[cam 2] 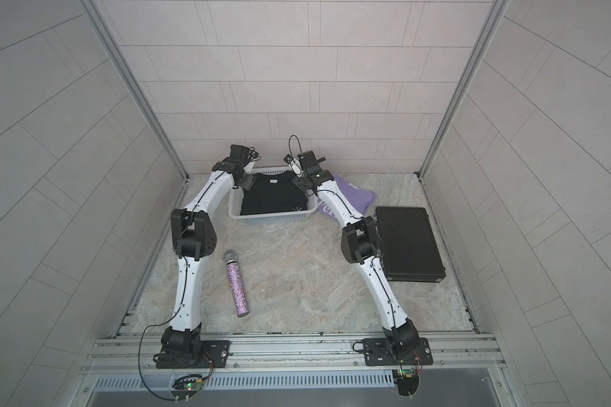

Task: Put the folded t-shirts into the basket
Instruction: Place the T-shirt in the bin, then move the T-shirt to the center of the board.

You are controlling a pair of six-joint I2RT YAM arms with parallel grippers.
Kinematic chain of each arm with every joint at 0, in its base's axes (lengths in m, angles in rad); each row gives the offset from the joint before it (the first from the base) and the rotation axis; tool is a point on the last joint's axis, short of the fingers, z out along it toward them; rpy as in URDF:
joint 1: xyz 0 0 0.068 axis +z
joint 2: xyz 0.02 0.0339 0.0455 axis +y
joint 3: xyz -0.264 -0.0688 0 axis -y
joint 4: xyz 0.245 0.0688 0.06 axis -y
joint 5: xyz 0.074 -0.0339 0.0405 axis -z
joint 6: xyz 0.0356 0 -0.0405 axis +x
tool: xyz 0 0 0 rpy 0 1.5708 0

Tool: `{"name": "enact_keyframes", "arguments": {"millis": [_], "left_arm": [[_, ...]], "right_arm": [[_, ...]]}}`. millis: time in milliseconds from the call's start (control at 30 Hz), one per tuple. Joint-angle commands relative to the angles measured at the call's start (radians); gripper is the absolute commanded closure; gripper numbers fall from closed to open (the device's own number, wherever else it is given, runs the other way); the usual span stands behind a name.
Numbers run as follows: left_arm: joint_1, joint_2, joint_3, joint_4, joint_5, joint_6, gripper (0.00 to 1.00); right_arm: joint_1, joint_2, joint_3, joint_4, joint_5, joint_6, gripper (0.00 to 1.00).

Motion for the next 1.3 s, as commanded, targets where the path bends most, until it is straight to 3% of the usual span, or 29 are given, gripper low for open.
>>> {"name": "enact_keyframes", "arguments": {"millis": [0,433,567,700,933,1267], "left_arm": [[-0.006,-0.136,-0.035,-0.034,0.070,-0.063,0.23],[-0.033,-0.423,-0.312,-0.090,0.403,-0.228,0.09],[-0.034,-0.493,-0.404,-0.088,0.514,-0.253,0.05],[-0.042,-0.548,-0.496,-0.077,0.583,-0.262,0.04],[-0.063,-0.607,-0.597,-0.064,0.590,-0.252,0.04],[-0.064,-0.602,-0.610,-0.073,0.567,-0.243,0.04]], "right_arm": [[-0.009,-0.160,-0.048,-0.049,-0.033,0.044,0.22],[-0.147,-0.601,-0.573,-0.108,-0.294,0.196,0.20],[-0.221,-0.724,-0.817,-0.050,-0.347,0.183,0.20],[-0.236,-0.804,-1.048,0.014,-0.317,0.081,0.20],[-0.235,-0.764,-1.185,0.076,-0.278,-0.031,0.25],[-0.195,-0.570,-1.089,0.121,-0.249,-0.049,0.39]]}}
